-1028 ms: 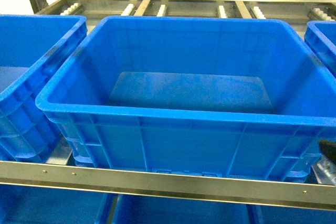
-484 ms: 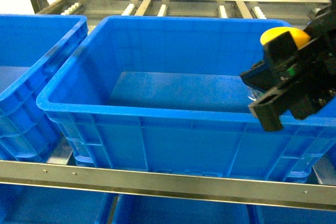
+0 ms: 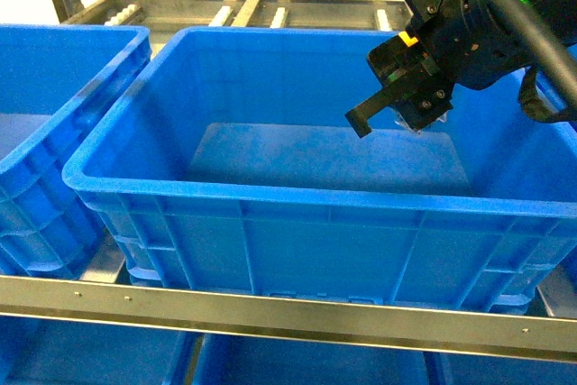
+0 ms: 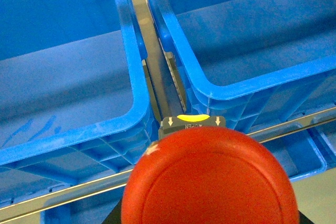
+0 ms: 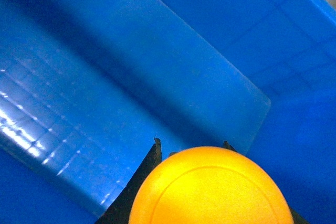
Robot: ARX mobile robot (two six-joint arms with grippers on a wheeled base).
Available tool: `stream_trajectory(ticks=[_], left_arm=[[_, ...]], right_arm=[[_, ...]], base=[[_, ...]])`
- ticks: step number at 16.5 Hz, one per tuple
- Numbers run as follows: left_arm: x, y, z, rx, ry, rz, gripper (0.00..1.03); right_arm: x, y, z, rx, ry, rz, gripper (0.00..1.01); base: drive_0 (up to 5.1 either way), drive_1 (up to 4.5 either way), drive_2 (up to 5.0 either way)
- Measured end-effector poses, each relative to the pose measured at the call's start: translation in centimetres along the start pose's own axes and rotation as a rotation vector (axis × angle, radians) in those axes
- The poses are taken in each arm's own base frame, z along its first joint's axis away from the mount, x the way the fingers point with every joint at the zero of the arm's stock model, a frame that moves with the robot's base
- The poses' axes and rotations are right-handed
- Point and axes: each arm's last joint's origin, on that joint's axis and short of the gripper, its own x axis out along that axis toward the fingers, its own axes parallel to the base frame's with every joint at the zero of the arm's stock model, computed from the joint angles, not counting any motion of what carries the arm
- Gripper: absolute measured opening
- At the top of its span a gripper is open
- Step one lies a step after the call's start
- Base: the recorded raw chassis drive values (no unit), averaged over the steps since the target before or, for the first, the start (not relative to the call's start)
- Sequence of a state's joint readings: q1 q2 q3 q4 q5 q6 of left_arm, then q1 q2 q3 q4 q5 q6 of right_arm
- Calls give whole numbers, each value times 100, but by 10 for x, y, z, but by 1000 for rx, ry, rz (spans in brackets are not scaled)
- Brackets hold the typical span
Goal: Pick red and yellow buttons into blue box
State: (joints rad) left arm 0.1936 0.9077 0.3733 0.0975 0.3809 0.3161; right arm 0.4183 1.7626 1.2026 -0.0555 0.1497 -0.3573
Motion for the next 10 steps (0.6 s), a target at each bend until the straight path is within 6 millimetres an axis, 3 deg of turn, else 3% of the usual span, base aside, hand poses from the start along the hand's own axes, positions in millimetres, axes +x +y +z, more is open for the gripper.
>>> stream_trajectory(ticks=[4,10], left_arm=[[0,0,0,0,0,0,24],[0,0,0,0,0,0,24]], right_arm=[[25,-11,-12,24,125,-48,27],[27,-16,-14,49,121,-68,27]], base=[[0,0,0],[0,0,0]])
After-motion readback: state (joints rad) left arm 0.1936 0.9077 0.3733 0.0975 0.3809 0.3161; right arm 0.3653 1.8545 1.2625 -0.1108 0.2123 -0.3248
